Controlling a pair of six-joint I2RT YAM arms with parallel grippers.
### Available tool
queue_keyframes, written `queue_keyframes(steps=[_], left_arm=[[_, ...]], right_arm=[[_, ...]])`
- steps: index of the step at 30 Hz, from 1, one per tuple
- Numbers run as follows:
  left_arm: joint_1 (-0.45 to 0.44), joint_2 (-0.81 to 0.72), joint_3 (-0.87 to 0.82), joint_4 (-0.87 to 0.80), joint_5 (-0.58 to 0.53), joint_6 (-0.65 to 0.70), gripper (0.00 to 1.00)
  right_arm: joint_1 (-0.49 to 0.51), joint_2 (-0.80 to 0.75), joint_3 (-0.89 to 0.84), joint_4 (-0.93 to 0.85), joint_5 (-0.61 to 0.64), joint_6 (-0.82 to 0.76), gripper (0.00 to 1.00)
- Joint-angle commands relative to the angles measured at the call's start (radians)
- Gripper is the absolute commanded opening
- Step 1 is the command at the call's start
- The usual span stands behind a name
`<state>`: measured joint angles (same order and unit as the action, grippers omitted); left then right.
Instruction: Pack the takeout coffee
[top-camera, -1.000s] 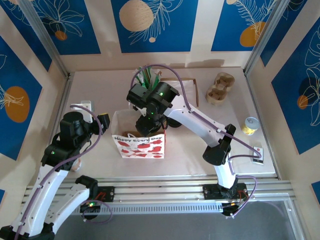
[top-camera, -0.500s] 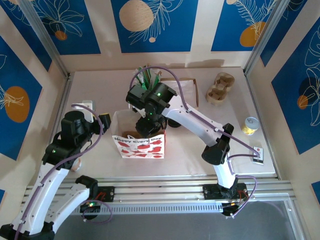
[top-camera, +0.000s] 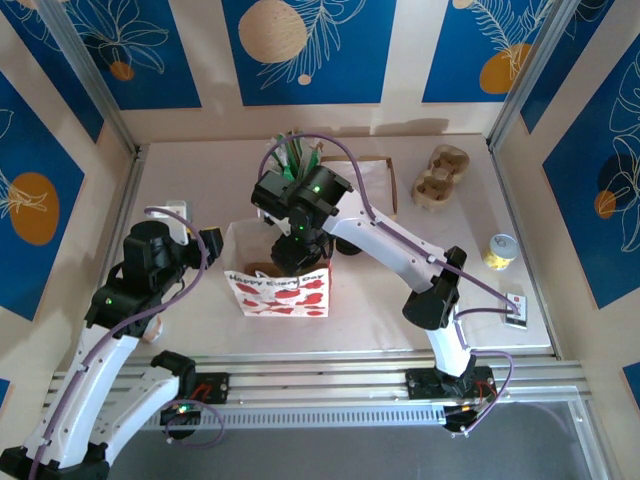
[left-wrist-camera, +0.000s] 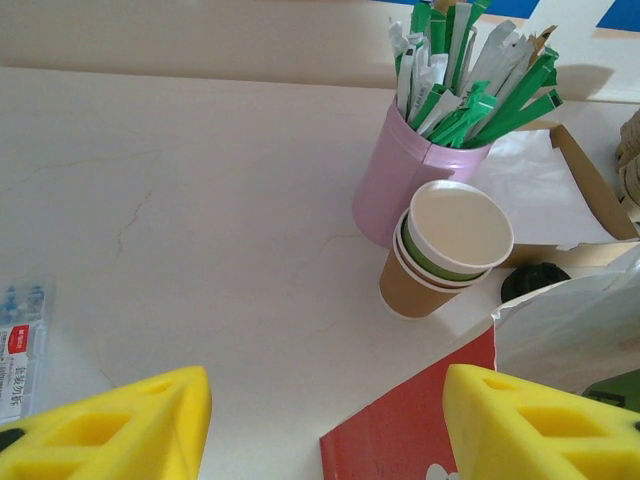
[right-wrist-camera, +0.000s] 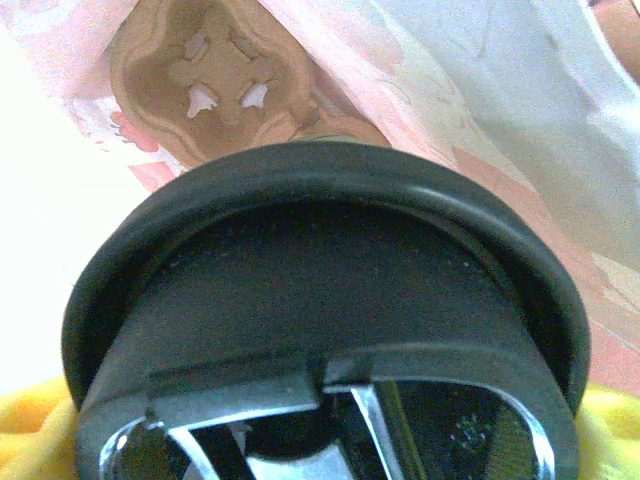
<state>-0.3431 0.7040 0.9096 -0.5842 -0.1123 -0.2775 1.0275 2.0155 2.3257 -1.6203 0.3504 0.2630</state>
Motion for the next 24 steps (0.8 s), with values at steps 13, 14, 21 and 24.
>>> queue_keyframes(steps=[13, 14, 21, 24], left_arm=[[-0.01, 0.001, -0.003, -0.001, 0.023, 0.032, 0.63], [-0.011, 0.0, -0.003, -0.002, 0.023, 0.032, 0.63], [-0.01, 0.003, -0.004, -0.003, 0.025, 0.033, 0.64], [-0.01, 0.006, -0.003, -0.003, 0.026, 0.033, 0.64]], right_arm=[[-0.004, 0.073, 0.017, -0.066, -0.033, -0.013, 0.64], [-0.005, 0.075, 0.015, -0.067, -0.031, -0.012, 0.64], [-0.004, 0.075, -0.015, -0.06, -0.02, -0.017, 0.64], [0.006, 0.072, -0.043, -0.046, -0.019, -0.032, 0.64]])
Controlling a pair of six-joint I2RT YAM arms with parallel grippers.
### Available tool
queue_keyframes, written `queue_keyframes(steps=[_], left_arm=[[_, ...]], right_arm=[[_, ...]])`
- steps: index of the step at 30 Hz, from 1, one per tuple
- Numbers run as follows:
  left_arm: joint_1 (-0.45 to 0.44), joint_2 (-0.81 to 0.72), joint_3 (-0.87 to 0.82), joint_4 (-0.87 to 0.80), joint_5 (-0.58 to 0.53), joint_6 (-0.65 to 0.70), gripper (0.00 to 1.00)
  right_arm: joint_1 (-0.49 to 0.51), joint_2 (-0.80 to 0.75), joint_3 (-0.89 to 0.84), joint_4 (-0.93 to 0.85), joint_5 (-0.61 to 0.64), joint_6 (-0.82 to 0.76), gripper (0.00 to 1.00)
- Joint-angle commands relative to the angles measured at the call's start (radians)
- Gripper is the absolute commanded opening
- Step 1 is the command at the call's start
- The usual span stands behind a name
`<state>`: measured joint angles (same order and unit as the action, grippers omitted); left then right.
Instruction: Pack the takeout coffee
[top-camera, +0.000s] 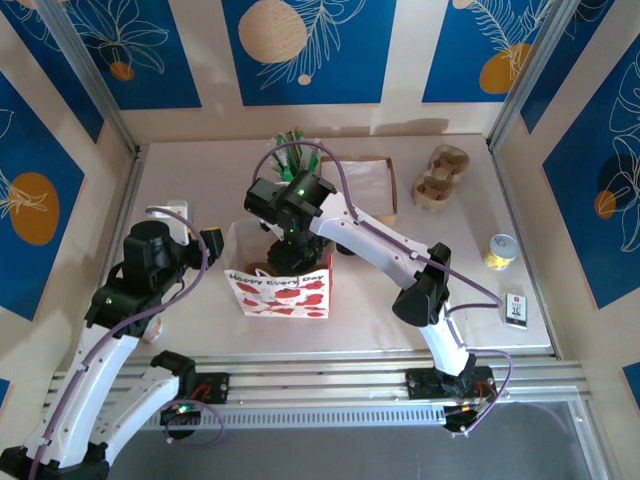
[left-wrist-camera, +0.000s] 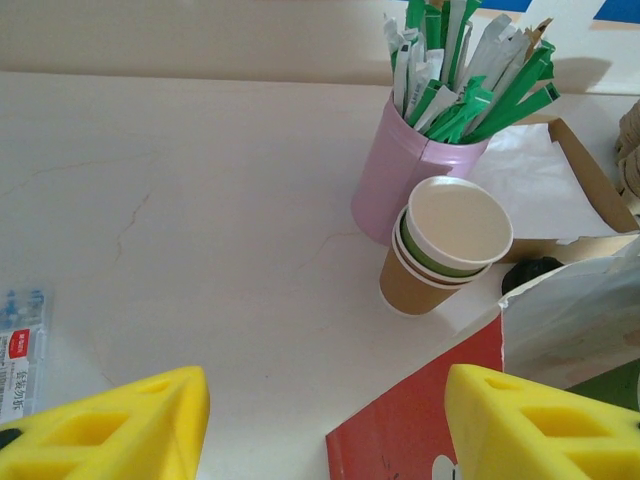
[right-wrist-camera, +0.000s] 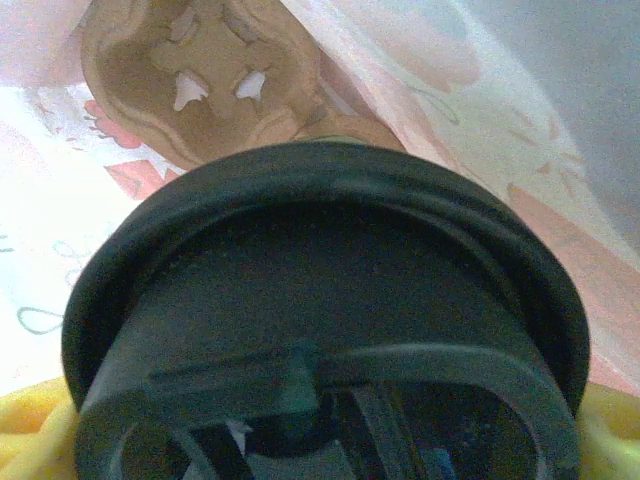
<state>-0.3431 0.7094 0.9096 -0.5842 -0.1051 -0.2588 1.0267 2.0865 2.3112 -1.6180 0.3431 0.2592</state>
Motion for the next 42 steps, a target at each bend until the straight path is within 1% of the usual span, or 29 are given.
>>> queue_keyframes(steps=[1, 12, 18, 23, 35, 38, 42], left_arm=[[-0.01, 0.002, -0.003, -0.003, 0.019, 0.014, 0.64], [-0.01, 0.021, 0.002, -0.011, 0.024, 0.018, 0.64], [-0.01, 0.028, 0.002, -0.011, 0.027, 0.02, 0.64], [-0.011, 0.028, 0.003, -0.012, 0.028, 0.021, 0.64], [-0.01, 0.042, 0.006, -0.019, 0.03, 0.024, 0.65], [-0.01, 0.042, 0.006, -0.019, 0.029, 0.023, 0.65], [-0.01, 0.045, 0.006, -0.019, 0.029, 0.024, 0.65]], right_arm=[[0.009, 0.001, -0.034, -0.046, -0.008, -0.031, 0.64], [0.0, -0.001, -0.071, -0.03, -0.012, -0.043, 0.64], [0.019, -0.043, -0.052, -0.022, 0.036, -0.044, 0.64], [0.035, -0.102, -0.102, 0.038, 0.01, -0.074, 0.64], [0.046, -0.124, -0.19, 0.087, -0.043, -0.116, 0.64], [0.046, -0.137, -0.221, 0.11, -0.049, -0.128, 0.63], [0.04, -0.12, -0.222, 0.096, -0.042, -0.13, 0.62]])
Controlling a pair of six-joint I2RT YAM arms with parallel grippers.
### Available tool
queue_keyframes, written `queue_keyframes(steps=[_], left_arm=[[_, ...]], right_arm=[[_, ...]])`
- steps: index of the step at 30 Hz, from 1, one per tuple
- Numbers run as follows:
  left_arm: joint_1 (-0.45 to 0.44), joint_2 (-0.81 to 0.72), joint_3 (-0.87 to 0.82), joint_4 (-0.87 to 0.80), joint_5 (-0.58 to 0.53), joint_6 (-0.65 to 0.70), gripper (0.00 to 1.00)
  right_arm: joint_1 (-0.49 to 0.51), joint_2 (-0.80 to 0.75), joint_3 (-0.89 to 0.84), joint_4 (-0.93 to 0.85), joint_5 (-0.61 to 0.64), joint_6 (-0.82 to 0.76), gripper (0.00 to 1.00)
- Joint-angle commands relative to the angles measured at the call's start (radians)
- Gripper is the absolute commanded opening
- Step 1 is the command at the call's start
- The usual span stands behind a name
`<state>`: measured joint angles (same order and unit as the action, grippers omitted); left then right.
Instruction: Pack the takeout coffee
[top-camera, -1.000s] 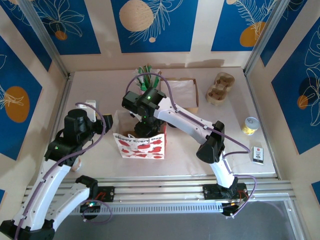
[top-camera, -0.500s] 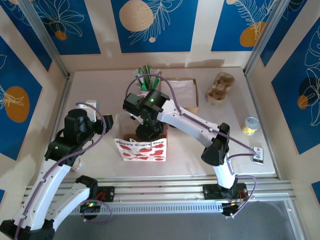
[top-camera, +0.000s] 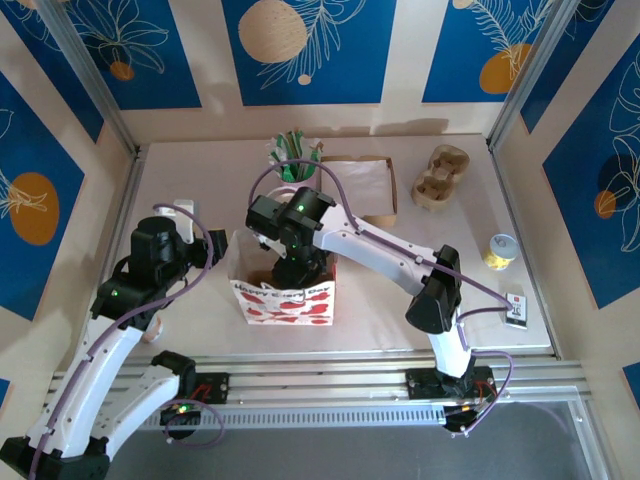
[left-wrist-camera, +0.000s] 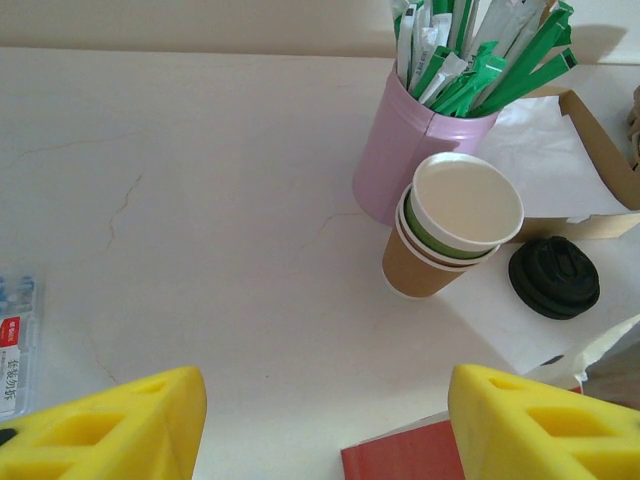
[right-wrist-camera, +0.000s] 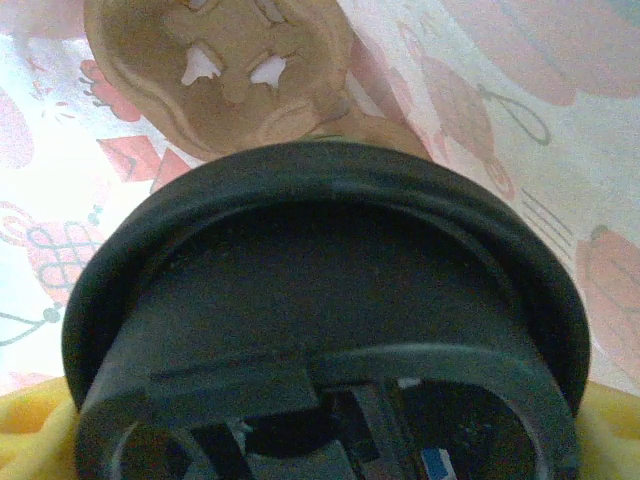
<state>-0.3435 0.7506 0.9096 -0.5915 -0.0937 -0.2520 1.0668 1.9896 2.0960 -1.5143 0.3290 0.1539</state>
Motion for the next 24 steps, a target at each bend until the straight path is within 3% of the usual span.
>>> queue_keyframes(steps=[1, 24], left_arm=[[-0.009, 0.003, 0.006, -0.011, 0.018, 0.018, 0.65], [-0.009, 0.015, 0.007, -0.012, 0.022, 0.02, 0.65]], right_arm=[[0.0, -0.021, -0.009, -0.008, -0.027, -0.025, 0.62], [-0.042, 0.04, -0.028, -0.079, -0.066, -0.014, 0.61]])
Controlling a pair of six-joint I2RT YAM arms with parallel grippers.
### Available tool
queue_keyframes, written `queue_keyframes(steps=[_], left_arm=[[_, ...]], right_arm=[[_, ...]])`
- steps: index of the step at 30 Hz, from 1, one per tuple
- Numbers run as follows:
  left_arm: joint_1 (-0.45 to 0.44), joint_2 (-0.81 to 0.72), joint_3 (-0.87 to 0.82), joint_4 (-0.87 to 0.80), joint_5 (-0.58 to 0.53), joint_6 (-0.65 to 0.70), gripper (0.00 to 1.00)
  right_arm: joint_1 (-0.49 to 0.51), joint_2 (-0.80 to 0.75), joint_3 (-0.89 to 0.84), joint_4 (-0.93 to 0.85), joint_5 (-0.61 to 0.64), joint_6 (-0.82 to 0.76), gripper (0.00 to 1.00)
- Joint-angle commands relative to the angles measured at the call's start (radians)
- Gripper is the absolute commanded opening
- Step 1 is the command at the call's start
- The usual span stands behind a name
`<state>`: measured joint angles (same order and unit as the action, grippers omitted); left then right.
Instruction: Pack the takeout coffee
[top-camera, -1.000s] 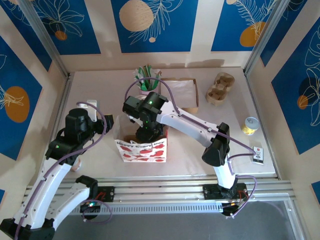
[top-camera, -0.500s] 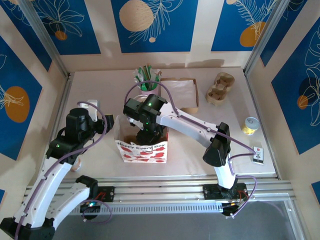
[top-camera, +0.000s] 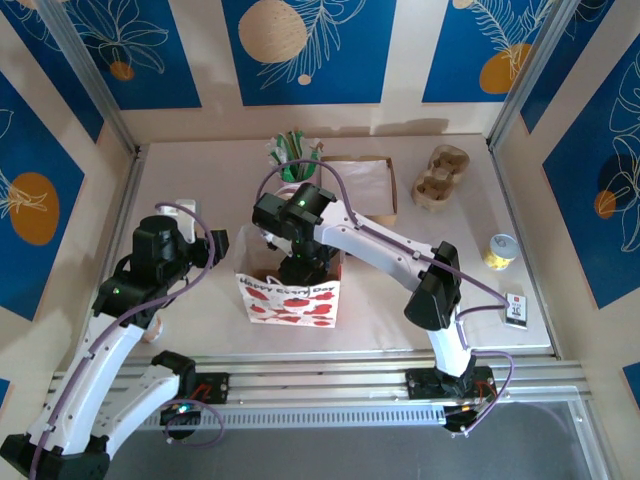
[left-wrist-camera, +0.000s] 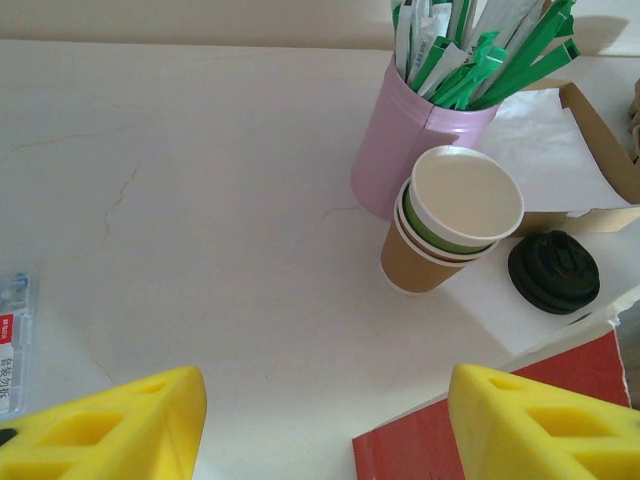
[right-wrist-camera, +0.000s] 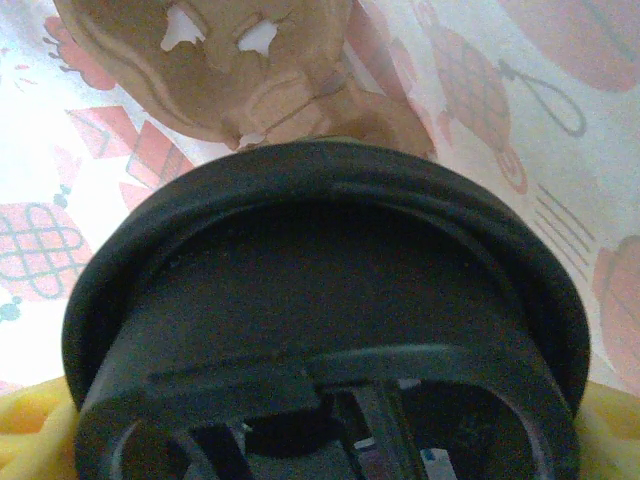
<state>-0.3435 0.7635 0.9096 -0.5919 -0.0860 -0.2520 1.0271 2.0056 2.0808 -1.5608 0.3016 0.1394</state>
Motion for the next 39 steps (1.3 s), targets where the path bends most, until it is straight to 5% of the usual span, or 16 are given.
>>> queue_keyframes(steps=[1, 39], left_arm=[[-0.01, 0.002, 0.007, -0.011, 0.014, 0.02, 0.65], [-0.009, -0.002, 0.007, -0.014, 0.014, 0.021, 0.65]], right_arm=[[-0.001, 0.027, -0.016, -0.033, -0.039, 0.0, 0.61], [-0.016, -0.002, -0.136, 0.054, -0.094, 0.014, 0.61]])
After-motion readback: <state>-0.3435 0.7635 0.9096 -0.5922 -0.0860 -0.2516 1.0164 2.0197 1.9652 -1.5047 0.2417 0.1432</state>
